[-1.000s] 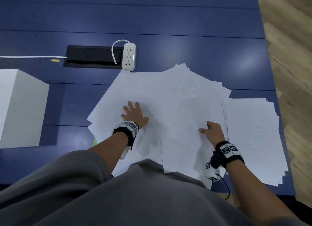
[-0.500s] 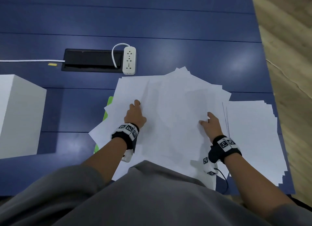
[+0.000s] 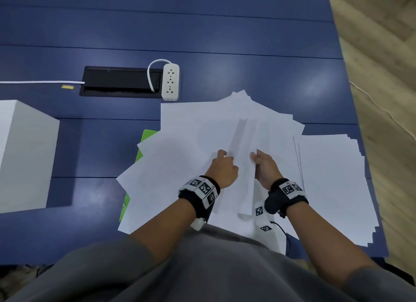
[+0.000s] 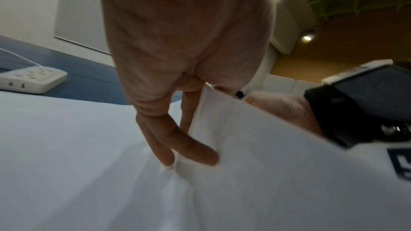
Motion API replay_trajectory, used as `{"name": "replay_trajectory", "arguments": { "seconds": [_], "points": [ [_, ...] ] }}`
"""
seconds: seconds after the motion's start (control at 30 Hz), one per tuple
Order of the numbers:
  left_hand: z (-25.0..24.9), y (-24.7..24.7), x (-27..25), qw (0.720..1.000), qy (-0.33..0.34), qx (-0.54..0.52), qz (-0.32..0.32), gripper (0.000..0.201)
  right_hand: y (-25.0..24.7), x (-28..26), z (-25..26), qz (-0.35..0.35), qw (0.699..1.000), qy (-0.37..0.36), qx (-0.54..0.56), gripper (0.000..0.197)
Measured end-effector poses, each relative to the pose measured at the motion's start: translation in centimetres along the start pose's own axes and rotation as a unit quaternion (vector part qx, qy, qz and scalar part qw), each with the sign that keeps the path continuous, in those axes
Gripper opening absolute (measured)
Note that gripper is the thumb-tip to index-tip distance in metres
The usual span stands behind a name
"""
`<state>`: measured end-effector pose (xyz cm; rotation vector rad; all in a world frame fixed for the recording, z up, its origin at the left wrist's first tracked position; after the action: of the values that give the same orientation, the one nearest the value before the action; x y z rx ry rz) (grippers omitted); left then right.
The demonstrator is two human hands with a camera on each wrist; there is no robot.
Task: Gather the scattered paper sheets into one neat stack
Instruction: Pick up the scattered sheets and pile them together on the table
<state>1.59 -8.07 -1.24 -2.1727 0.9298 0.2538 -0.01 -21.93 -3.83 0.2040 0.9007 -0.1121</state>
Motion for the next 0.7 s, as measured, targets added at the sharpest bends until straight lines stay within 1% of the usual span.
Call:
{"name": "replay_trajectory", "arguments": {
  "seconds": [0.07, 0.1, 0.13, 0.17, 0.2, 0.23, 0.27, 0.3, 0.33, 0.37, 0.4, 0.47, 0.5, 0.53, 0.57, 0.6, 0.63, 0.67, 0.7],
  "points": [
    [-0.2, 1.1, -0.1, 0.999, -0.03, -0.012, 0.024, 0.035, 0.7, -0.9, 0.1, 0.05, 0.999, 0.011, -0.001, 0.023],
    [-0.6, 1.6, -0.2, 0.999, -0.034, -0.011, 0.04, 0.042, 0.8, -1.3, 0.1, 0.066, 0.998, 0.013, -0.009, 0.024],
    [-0.9, 2.3, -0.3, 0.997, -0.033, -0.011, 0.065, 0.055, 0.8, -1.7, 0.0, 0.076, 0.997, 0.013, -0.021, 0.028],
    [-1.3, 3.0, -0.6, 0.995, -0.029, -0.014, 0.093, 0.068, 0.6, -2.0, -0.1, 0.074, 0.996, 0.007, -0.045, 0.034],
    [-1.6, 3.6, -0.8, 0.992, -0.022, -0.028, 0.121, 0.077, 0.2, -2.1, -0.3, 0.064, 0.995, -0.002, -0.072, 0.042],
    [-1.9, 4.1, -1.0, 0.988, -0.014, -0.052, 0.146, 0.081, -0.4, -2.0, -0.7, 0.047, 0.994, -0.013, -0.102, 0.048],
    [-2.0, 4.4, -1.1, 0.984, -0.01, -0.082, 0.159, 0.081, -1.1, -1.9, -0.8, 0.022, 0.992, -0.024, -0.12, 0.048],
    [-1.9, 4.5, -1.1, 0.982, -0.011, -0.107, 0.155, 0.079, -2.1, -1.8, -1.0, -0.011, 0.991, -0.034, -0.132, 0.046],
    [-1.8, 4.3, -1.0, 0.984, -0.012, -0.119, 0.129, 0.076, -3.2, -1.8, -0.9, -0.049, 0.988, -0.041, -0.139, 0.042],
    [-1.6, 3.7, -0.8, 0.99, -0.013, -0.117, 0.082, 0.074, -4.5, -1.8, -1.0, -0.084, 0.985, -0.045, -0.143, 0.039],
    [-1.3, 2.9, -0.6, 0.994, -0.016, -0.11, 0.02, 0.073, -5.8, -1.9, -1.0, -0.107, 0.984, -0.044, -0.138, 0.036],
    [-0.9, 1.3, -0.3, 0.99, -0.037, -0.097, -0.095, 0.079, -8.2, -2.4, -1.0, -0.112, 0.987, -0.042, -0.109, 0.031],
    [-0.8, 0.7, -0.2, 0.985, -0.051, -0.097, -0.135, 0.084, -9.4, -2.8, -1.0, -0.103, 0.99, -0.042, -0.092, 0.028],
    [-1.0, 0.3, 0.1, 0.979, -0.062, -0.106, -0.16, 0.09, -10.6, -3.3, -0.8, -0.097, 0.991, -0.044, -0.081, 0.027],
    [-1.3, 0.4, 0.6, 0.974, -0.073, -0.13, -0.168, 0.094, -11.8, -3.7, -0.6, -0.097, 0.991, -0.046, -0.076, 0.026],
    [-1.8, 0.8, 1.2, 0.968, -0.079, -0.174, -0.16, 0.094, -13.2, -4.2, -0.4, -0.105, 0.99, -0.046, -0.078, 0.026],
    [-2.3, 1.6, 2.0, 0.958, -0.079, -0.237, -0.141, 0.088, -14.6, -4.7, -0.2, -0.116, 0.989, -0.046, -0.082, 0.027],
    [-3.2, 2.6, 2.7, 0.945, -0.075, -0.296, -0.114, 0.075, -16.0, -5.0, 0.0, -0.129, 0.987, -0.047, -0.089, 0.029],
    [-4.1, 3.8, 3.4, 0.938, -0.067, -0.329, -0.084, 0.06, -17.4, -5.3, 0.2, -0.145, 0.983, -0.05, -0.098, 0.03]
  ]
}}
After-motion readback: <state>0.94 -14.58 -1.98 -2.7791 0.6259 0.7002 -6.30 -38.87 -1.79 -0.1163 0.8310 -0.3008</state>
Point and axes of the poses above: each hand's wrist, its own x-axis towards the middle knuckle, its own y-axis out of the palm, z = x × y, the point moved 6 cm from there along x, towards the middle knuckle, and after that the axes turned 10 degrees about y, right-handed, at the moved point
